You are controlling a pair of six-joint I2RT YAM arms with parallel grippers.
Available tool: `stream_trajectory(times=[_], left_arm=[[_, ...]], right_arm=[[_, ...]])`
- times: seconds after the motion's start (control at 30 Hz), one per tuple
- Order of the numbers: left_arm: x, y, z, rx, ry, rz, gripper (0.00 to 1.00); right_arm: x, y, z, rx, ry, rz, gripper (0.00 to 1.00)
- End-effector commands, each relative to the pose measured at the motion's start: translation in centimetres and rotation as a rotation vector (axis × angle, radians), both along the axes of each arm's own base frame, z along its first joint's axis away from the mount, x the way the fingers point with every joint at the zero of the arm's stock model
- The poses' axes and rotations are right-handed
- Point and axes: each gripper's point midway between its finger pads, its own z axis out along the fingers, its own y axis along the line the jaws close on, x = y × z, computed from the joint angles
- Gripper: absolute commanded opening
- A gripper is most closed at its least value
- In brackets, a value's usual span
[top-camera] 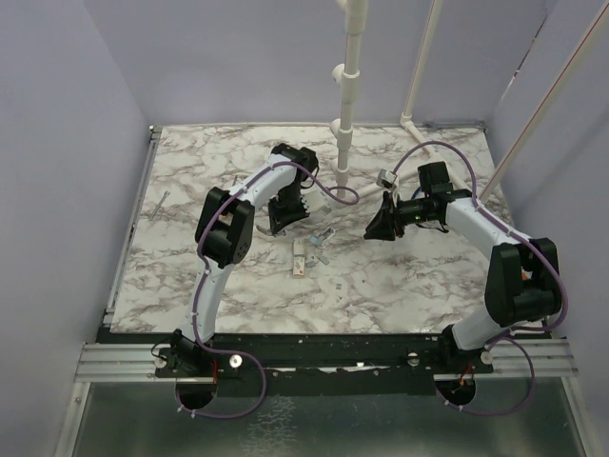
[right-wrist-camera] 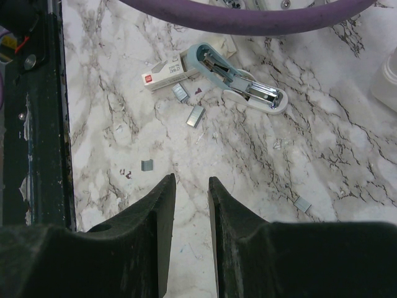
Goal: Load the staples into the stapler
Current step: Install the staple into the stapler.
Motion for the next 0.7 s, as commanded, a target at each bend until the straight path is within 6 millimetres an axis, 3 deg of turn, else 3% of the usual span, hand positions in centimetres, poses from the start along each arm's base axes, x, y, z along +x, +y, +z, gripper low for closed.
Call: stream_trajectory(times=[0.0,0.67], left_arm=[[0.34,-0.04,-0.01,0.017,-0.007,-0.026,0.0],[0.52,0.01,-0.37,0.02,-0.049,-0.073,0.07]], right_arm=[[0.12,0.15,0.33,0.007,0.006,0.012,0.32],[0.15,0.09,0.06,0.001,0.011,0.011,0.32]])
